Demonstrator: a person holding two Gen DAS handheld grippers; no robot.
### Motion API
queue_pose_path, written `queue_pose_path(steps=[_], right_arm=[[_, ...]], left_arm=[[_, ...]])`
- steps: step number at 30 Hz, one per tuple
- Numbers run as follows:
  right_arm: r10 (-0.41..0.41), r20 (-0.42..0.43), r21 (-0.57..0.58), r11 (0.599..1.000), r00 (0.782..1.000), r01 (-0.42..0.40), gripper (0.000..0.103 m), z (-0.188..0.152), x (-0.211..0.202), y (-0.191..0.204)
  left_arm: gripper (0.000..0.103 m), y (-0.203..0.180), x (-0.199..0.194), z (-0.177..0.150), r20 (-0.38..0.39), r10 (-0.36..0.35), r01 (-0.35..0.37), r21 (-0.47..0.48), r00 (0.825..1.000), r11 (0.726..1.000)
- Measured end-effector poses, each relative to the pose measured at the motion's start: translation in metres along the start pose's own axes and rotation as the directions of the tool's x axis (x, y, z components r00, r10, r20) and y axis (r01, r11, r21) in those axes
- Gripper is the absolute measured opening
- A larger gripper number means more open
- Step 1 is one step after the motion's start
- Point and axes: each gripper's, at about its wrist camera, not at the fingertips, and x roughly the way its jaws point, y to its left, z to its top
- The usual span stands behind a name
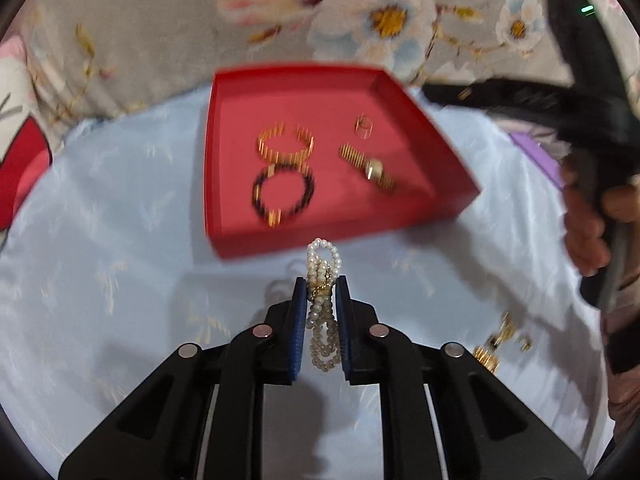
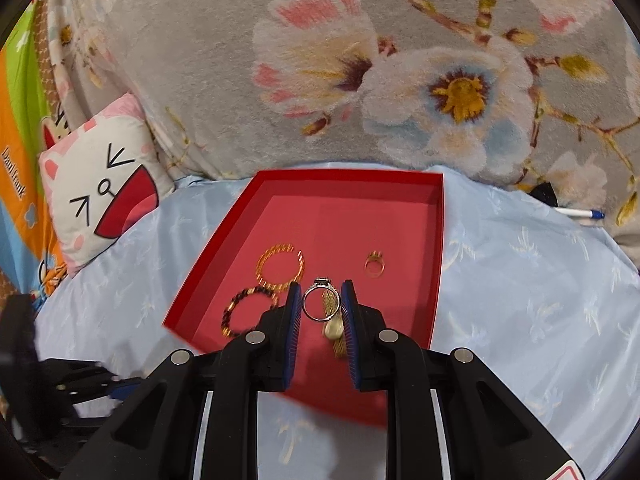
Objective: Organize jewelry
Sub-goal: 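Carry the pearl bracelet into the red box while the right tool drops the silver ring in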
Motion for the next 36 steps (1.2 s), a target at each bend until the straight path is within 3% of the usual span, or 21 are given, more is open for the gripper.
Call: queue_pose_path(steps=[3, 10, 15, 19, 21, 23, 25, 27, 29, 31, 36], right_arm=[[-0.026, -0.017, 0.012, 1.0, 1.0, 0.027, 0.019, 0.027, 0.025, -0.007], [-0.066, -0.122, 0.078, 0.994, 0.99, 0.075, 0.019, 0.061, 0.093, -0.035], [-0.087, -0.186, 0.093, 0.99, 0.979, 0.106, 0.019, 0.066, 0.129, -0.045], [-0.119, -0.205, 0.071, 0.988, 0.972, 0.136, 0.019, 0.065, 0.142, -0.046], [-0.136, -0.209, 0.057, 0.987, 0.968, 0.151, 0.02, 0.065, 0.144, -0.044], [-0.145, -0.184, 0.057, 0.986, 0.972, 0.158, 0.021, 0.066, 0.136, -0.042], [-0.156, -0.133, 0.056, 0.985, 0.979, 0.164, 0.021, 0.07, 0.115, -0.04], [-0.147, -0.069, 0.058, 0.987, 0.987, 0.151, 0.025, 0.071, 0.083, -0.038], [-0.116, -0.003, 0.064, 0.991, 0.993, 0.116, 0.041, 0.066, 0.045, -0.037], [-0.112, 0.056, 0.053, 0.993, 0.992, 0.109, 0.047, 0.049, 0.001, -0.033], [-0.124, 0.125, 0.027, 0.992, 0.984, 0.122, 0.051, -0.021, -0.081, -0.028]], left_arm=[[0.014, -0.002, -0.005, 0.052, 0.089, 0.037, -0.04, 0.03, 0.995, 0.999], [0.014, 0.028, 0.068, 0.15, 0.083, 0.075, -0.071, -0.048, 0.994, 0.996], [0.014, 0.049, 0.126, 0.178, 0.003, 0.111, -0.11, -0.102, 0.994, 0.989], [0.015, 0.053, 0.147, 0.181, -0.029, 0.171, -0.173, -0.108, 0.985, 0.979], [0.022, 0.056, 0.149, 0.182, -0.024, 0.192, -0.193, -0.128, 0.981, 0.973], [0.033, 0.06, 0.142, 0.184, -0.006, 0.216, -0.214, -0.165, 0.976, 0.963], [0.053, 0.064, 0.124, 0.186, 0.03, 0.213, -0.203, -0.203, 0.977, 0.958], [0.062, 0.068, 0.096, 0.184, 0.077, 0.201, -0.179, -0.232, 0.977, 0.956], [0.067, 0.066, 0.065, 0.177, 0.124, 0.192, -0.16, -0.234, 0.974, 0.959], [0.075, 0.061, 0.034, 0.163, 0.166, 0.208, -0.168, -0.225, 0.964, 0.96], [0.081, 0.043, -0.019, 0.097, 0.181, 0.248, -0.218, -0.171, 0.952, 0.961]])
